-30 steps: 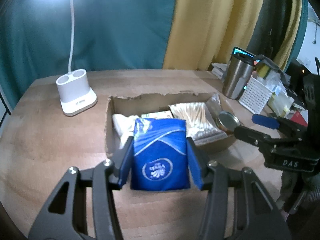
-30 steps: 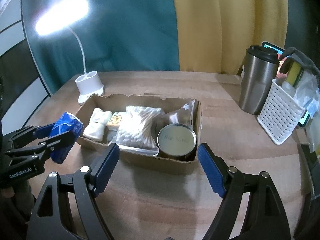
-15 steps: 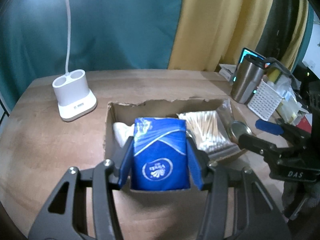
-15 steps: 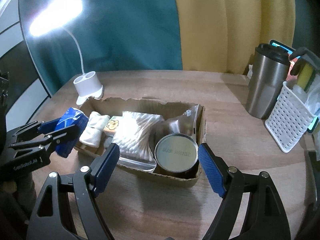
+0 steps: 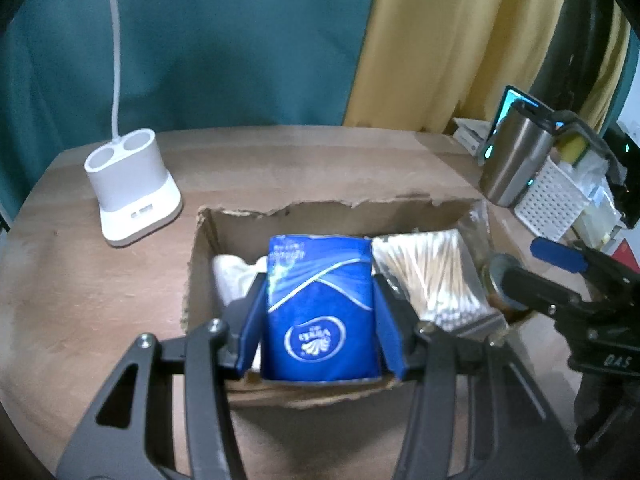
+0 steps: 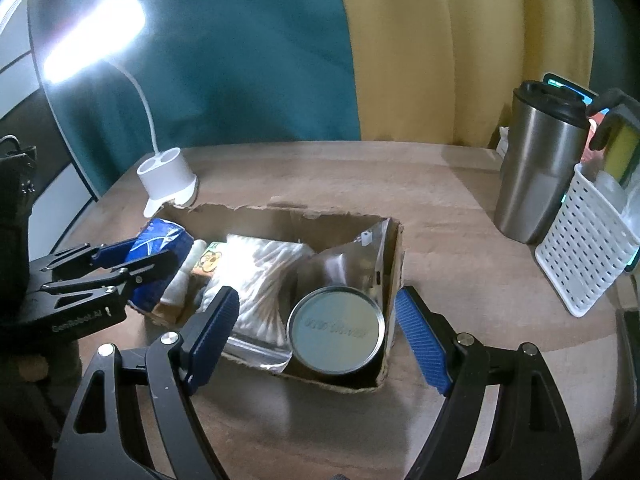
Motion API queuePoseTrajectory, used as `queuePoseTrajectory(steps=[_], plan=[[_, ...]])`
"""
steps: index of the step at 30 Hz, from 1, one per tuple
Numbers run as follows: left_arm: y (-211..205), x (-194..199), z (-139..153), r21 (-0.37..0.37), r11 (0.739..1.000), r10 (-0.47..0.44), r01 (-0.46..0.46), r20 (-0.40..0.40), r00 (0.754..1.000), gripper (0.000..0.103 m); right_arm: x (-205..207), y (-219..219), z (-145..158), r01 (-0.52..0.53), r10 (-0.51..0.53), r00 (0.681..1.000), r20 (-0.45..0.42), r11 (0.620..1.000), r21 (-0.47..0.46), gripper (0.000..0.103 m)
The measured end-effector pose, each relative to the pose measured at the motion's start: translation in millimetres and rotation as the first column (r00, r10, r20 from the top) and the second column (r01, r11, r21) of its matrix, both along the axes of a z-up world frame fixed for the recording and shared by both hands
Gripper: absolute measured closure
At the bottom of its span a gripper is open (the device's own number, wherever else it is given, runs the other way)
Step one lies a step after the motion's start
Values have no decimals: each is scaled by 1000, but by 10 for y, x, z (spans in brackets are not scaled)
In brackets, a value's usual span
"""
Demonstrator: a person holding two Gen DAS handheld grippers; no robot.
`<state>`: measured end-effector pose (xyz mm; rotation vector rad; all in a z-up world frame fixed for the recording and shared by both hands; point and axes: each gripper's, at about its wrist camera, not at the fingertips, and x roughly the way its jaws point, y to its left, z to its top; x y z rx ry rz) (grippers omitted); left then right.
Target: Organize objects
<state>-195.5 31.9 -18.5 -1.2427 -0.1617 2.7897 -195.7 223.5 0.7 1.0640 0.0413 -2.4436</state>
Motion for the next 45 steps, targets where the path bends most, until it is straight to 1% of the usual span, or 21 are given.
queuePoseTrajectory(steps=[8, 14, 15, 16, 19, 20, 21, 22, 24, 35, 45], plan=[[79, -152, -138, -2, 1000, 1, 0, 53, 999, 52, -102, -9, -40, 3, -3, 1000, 1, 1000, -1, 20], [102, -200, -197, 18, 1000, -16, 15, 85, 996, 51, -138, 11, -55, 12, -12, 1000, 4, 1000, -1, 20], [106, -203, -205, 25, 1000, -21, 19, 94, 995, 50, -140, 8, -56, 13, -13, 1000, 4, 1000, 0, 20], [108, -204, -208, 30, 999, -23, 20, 100, 995, 47, -136, 9, -55, 13, -13, 1000, 4, 1000, 1, 20], [104, -186, -199, 36, 999, -19, 15, 107, 994, 43, -111, 4, -47, 11, -11, 1000, 2, 1000, 3, 20], [92, -176, -191, 49, 999, -20, 15, 107, 994, 42, -108, 0, -45, 10, -10, 1000, 2, 1000, 4, 20], [83, -160, -176, 55, 998, -18, 12, 105, 994, 38, -100, -4, -41, 9, -9, 1000, 0, 1000, 5, 20], [79, -140, -154, 55, 998, -18, 13, 98, 995, 32, -85, -8, -34, 8, -8, 1000, -1, 1000, 7, 20], [64, -96, -105, 62, 998, -16, 11, 81, 997, 28, -53, -8, -11, 6, -6, 1000, -7, 1000, 7, 20], [-34, 158, 117, 62, 998, -11, 9, 26, 1000, 28, 166, -60, 99, 2, -2, 999, -33, 1000, 20, 20], [-77, 368, 186, 58, 998, -9, 8, 2, 1000, 28, 359, -92, 188, -5, 7, 999, -51, 1000, 26, 20]])
